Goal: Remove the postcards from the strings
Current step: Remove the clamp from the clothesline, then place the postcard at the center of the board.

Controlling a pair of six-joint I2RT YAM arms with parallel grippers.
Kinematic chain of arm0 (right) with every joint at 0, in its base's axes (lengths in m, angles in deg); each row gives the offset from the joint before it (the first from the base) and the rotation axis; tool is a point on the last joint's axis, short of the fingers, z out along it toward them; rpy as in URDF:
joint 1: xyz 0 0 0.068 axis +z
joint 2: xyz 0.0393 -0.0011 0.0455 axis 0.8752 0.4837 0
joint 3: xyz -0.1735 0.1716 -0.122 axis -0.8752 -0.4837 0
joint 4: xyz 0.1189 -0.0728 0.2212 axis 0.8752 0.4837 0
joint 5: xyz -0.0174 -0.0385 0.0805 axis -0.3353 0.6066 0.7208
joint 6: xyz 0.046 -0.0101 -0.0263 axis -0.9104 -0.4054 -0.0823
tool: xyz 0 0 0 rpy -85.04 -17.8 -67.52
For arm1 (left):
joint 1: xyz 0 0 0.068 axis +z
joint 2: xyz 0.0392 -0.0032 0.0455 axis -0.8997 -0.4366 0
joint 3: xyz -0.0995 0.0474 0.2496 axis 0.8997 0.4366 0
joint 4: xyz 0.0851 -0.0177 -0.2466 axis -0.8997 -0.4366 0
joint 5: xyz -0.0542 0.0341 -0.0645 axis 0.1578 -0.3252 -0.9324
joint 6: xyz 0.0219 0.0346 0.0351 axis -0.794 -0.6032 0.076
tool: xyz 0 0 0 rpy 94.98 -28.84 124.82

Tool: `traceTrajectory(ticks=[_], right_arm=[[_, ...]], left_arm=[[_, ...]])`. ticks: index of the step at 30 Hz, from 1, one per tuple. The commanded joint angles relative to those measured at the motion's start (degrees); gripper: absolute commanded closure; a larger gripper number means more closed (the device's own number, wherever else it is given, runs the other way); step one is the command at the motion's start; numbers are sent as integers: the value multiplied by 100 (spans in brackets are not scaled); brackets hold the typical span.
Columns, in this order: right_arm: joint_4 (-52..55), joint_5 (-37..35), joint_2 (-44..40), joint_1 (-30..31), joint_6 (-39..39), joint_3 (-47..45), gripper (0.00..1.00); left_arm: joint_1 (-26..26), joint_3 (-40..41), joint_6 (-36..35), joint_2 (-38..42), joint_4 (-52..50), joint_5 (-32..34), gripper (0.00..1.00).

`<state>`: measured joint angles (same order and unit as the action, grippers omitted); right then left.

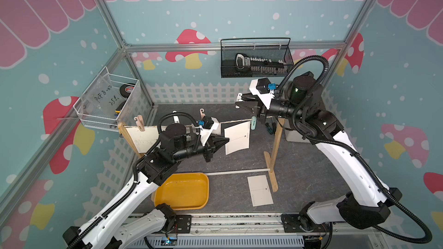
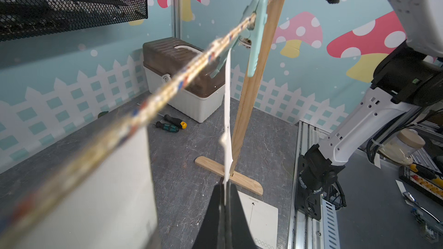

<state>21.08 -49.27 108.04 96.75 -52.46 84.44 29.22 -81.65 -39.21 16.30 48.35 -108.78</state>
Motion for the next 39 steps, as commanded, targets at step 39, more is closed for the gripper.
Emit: traceTrajectory(ticks=[39], right_arm=[[552, -2193, -5362, 16, -2717, -4210, 94]], left_arm=[[-3586, -2345, -3058, -3295, -5438, 2796, 100]])
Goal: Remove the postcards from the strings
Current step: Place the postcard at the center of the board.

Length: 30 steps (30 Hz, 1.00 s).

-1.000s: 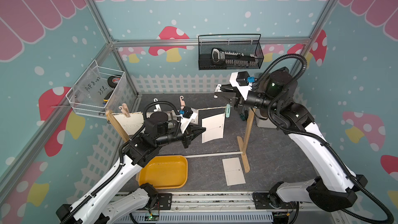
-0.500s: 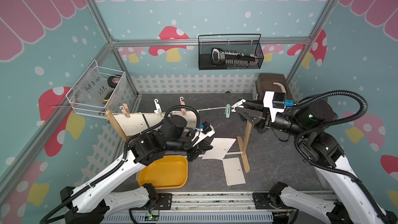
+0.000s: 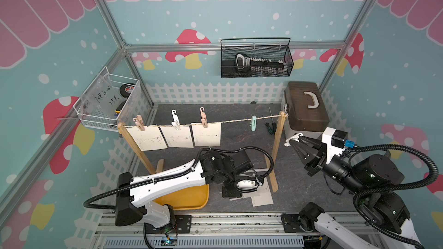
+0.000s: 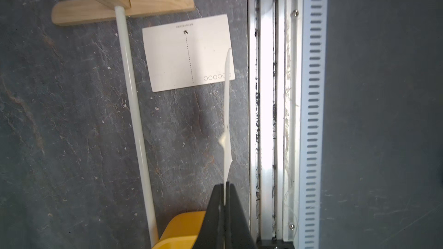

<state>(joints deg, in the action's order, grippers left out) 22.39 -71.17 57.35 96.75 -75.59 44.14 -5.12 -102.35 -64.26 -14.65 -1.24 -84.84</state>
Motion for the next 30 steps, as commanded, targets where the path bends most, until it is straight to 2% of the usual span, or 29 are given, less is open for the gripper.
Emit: traceTrajectory(ticks=[1, 7, 12, 28, 30], right_arm=[[479, 10, -425, 16, -481, -275, 94], [808, 74, -841, 14, -737, -829, 94], [983, -270, -1068, 17, -617, -980, 93], [1067, -621, -1097, 18, -172, -916, 92], [1082, -640, -1093, 18, -152, -903, 92]], left_arm=[[-178, -335, -597, -317, -525, 417, 100], [-206, -756, -744, -1132, -857, 443, 100], [-218, -986, -699, -1658, -1047, 470, 100], [-119, -1522, -826, -2607, -1149, 585, 100], [-100, -1579, -814, -2675, -1148, 539, 96]])
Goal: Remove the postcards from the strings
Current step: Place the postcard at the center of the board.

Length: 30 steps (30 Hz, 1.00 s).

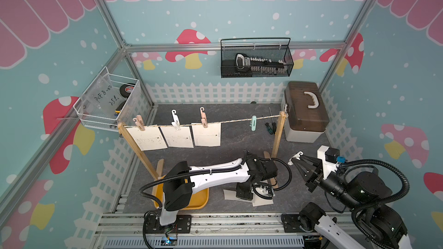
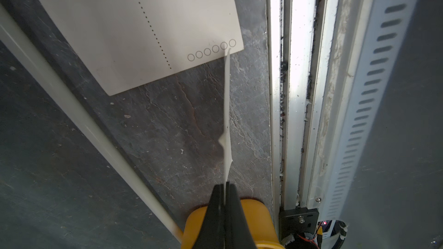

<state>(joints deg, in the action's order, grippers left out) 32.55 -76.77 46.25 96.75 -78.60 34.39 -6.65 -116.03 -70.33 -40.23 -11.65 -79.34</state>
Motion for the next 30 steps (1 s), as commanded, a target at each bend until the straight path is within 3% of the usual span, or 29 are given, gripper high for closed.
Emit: traceTrajectory(ticks=[1, 11, 30], right_arm=[[73, -86, 13, 13, 157, 80, 92], [107, -82, 3, 17, 189, 83, 91], [219, -7, -79, 11, 184, 161, 91]], left_arm=[[54, -233, -207, -134, -104, -35, 94], [87, -184, -65, -235, 128, 621, 80], [558, 50, 550, -252, 1052, 1837, 77]])
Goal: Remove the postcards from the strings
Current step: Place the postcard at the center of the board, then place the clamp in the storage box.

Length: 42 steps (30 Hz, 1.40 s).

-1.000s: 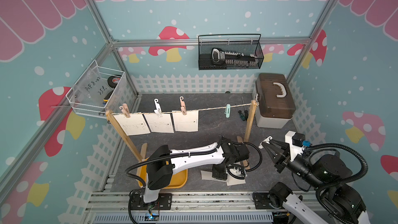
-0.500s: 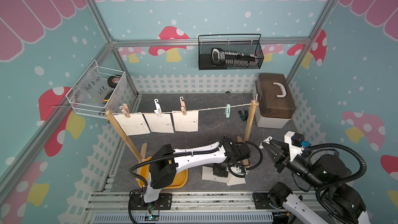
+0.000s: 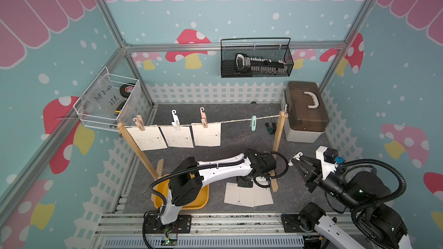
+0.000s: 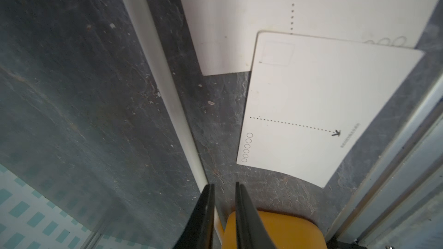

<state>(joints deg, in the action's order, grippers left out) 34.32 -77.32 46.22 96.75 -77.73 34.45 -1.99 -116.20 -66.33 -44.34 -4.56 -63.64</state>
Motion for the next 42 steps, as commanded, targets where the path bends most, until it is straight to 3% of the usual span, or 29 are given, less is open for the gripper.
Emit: traceTrajectory(ticks=[1, 10, 17, 21, 27, 32, 36, 42], right_arm=[[37, 58, -76, 11, 97, 164, 91], [-35, 294, 148, 16, 125, 171, 91], [-141, 953, 741, 17, 312, 245, 89], [-725, 1526, 1153, 10, 147, 41, 89], [-2071, 2184, 1853, 96, -369, -485, 89], [-2689, 1878, 2555, 749, -357, -524, 89], [-3043, 1410, 3238, 1540, -211, -450, 89], [-4853, 1172, 4649, 2516, -596, -894, 89]], left_arm=[[100, 105, 159, 284, 451, 258, 77], [71, 1326, 175, 2219, 1336, -139, 63], [53, 2757, 719, 4520, 2282, -600, 54], [52, 3241, 1079, 5839, 2639, -847, 44], [54, 3669, 1680, 7680, 2955, -530, 28], [54, 3932, 1872, 8708, 3032, -249, 18], [49, 3932, 1933, 8823, 2778, -166, 18], [51, 4048, 1890, 9127, 2755, -84, 18]])
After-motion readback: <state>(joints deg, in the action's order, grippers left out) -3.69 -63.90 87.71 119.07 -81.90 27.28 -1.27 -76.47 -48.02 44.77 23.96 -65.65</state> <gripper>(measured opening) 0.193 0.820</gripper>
